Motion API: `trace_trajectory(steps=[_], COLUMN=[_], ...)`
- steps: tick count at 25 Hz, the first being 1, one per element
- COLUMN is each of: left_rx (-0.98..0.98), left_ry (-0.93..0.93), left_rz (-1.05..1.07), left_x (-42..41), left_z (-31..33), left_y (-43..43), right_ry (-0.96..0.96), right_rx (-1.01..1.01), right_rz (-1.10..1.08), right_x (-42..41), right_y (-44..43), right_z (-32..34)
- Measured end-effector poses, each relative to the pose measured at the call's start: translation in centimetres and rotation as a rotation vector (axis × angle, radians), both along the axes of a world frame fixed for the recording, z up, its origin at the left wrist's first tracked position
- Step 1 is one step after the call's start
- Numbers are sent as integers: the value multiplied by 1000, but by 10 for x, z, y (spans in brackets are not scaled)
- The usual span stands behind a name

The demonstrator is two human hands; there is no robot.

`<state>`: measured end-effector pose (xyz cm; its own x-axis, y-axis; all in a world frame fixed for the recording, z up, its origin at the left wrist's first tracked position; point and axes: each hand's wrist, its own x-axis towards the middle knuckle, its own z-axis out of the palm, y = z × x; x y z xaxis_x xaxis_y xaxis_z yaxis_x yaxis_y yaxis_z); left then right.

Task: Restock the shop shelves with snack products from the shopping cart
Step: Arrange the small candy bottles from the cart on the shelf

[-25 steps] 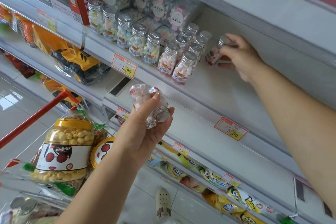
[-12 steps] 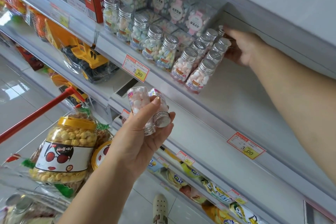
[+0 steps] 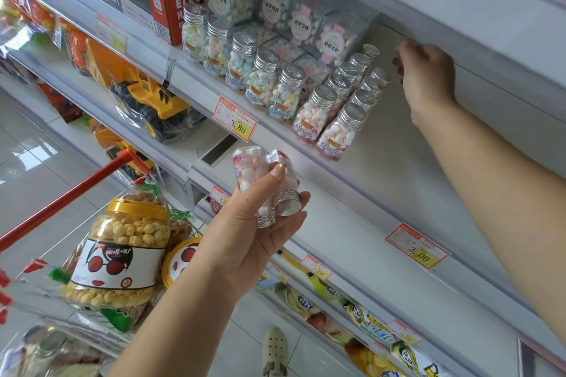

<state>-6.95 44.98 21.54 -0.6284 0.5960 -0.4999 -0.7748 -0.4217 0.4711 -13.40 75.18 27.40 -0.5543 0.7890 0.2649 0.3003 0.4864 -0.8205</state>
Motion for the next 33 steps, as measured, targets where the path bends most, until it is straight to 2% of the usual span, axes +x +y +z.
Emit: trace_trajectory(steps=[2, 4, 5, 6, 8, 9, 12, 14, 18, 21, 24, 27, 29, 33], left_rx=[34, 82, 103, 115, 125, 132, 153, 165, 134, 61, -7, -29, -39, -37], left_ry=[14, 24, 35, 51, 104, 128, 165, 197, 136, 110, 109, 106, 96, 81], left_rz=[-44, -100, -133, -169, -245, -273, -322, -377, -371, -313, -303, -293, -282, -254], left_x=[1, 3, 4, 6, 12, 15, 20, 21, 24, 27, 29, 28, 26, 21], left_z=[7, 14, 17, 20, 24, 27, 31, 31, 27, 23, 19, 17, 15, 12], left_y=[-2, -3, -3, -4, -6, -6, -7, -7, -4, -3, 2, 8, 10, 7], right_ry=[31, 77, 56, -20, -179, -216, -286, -300, -113, -62, -165, -343, -292, -205], right_rx=[415, 601, 567, 440, 49, -74, -81, -61, -299, -314, -290, -88, -103, -288], right_rz=[-20, 181, 336, 487, 729, 790, 868, 828, 705, 438, 234, -8, -19, 149], right_x=[36, 85, 105, 121, 136, 141, 152, 158, 168, 164, 149, 134, 128, 139], right_y=[-23, -64, -86, -109, -136, -141, -146, -145, -132, -100, -66, -43, -38, -40], right_z=[2, -1, -4, -5, -10, -12, -13, -14, -5, -1, -8, -12, -10, -4])
